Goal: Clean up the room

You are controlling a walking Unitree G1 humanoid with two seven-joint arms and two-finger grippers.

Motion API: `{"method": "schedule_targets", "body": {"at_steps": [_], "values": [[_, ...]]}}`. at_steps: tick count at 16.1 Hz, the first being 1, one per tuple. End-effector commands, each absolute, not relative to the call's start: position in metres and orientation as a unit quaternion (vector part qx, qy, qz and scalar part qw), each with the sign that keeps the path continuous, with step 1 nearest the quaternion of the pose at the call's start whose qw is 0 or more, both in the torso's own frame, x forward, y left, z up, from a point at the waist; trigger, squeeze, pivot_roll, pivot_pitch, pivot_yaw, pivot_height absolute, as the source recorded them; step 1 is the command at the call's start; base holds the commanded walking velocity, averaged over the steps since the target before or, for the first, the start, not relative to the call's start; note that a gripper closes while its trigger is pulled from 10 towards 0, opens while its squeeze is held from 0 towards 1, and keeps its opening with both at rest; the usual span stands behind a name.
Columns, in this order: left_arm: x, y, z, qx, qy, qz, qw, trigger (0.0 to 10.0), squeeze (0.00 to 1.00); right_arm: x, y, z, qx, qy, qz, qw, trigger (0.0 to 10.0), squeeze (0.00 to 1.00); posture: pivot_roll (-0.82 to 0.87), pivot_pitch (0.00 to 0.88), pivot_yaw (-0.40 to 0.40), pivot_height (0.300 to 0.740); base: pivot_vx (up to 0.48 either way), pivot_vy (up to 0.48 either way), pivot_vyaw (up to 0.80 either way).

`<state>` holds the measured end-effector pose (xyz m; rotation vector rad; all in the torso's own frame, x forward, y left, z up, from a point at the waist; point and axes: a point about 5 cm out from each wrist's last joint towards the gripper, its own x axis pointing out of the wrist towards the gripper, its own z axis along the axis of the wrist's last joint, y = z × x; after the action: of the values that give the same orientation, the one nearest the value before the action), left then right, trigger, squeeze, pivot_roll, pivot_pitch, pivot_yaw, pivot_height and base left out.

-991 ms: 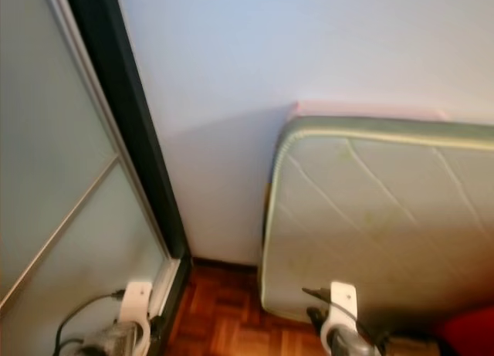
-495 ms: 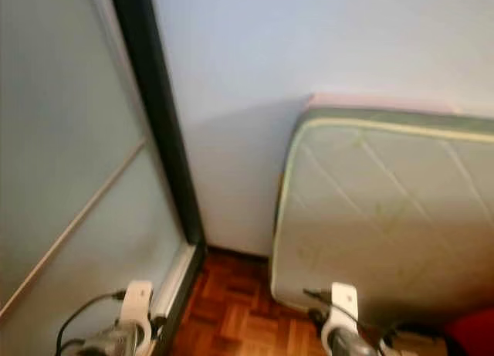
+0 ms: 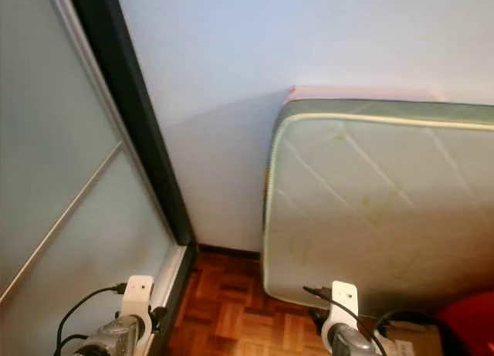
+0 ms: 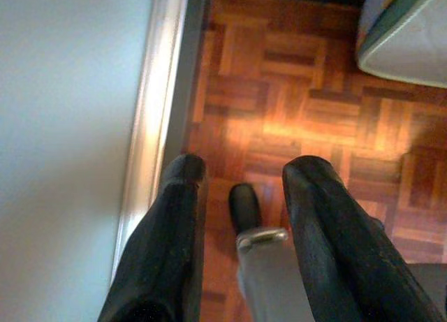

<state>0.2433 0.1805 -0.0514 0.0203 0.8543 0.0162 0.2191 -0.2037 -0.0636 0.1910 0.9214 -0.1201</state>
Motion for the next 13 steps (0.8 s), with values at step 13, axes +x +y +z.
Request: {"method": "schedule_targets", "body": {"at_steps": [13], "values": [[0.2412,0.1800,-0.0531,0.012,0.419,0.011,0.908,10.0,0.00,0.2142,-0.2059,-0.0662,0.091,0.457,-0.058,0.883,10.0,0.00,0.03,0.000,-0.004,0.740,0.000,0.000,-0.78]]}}
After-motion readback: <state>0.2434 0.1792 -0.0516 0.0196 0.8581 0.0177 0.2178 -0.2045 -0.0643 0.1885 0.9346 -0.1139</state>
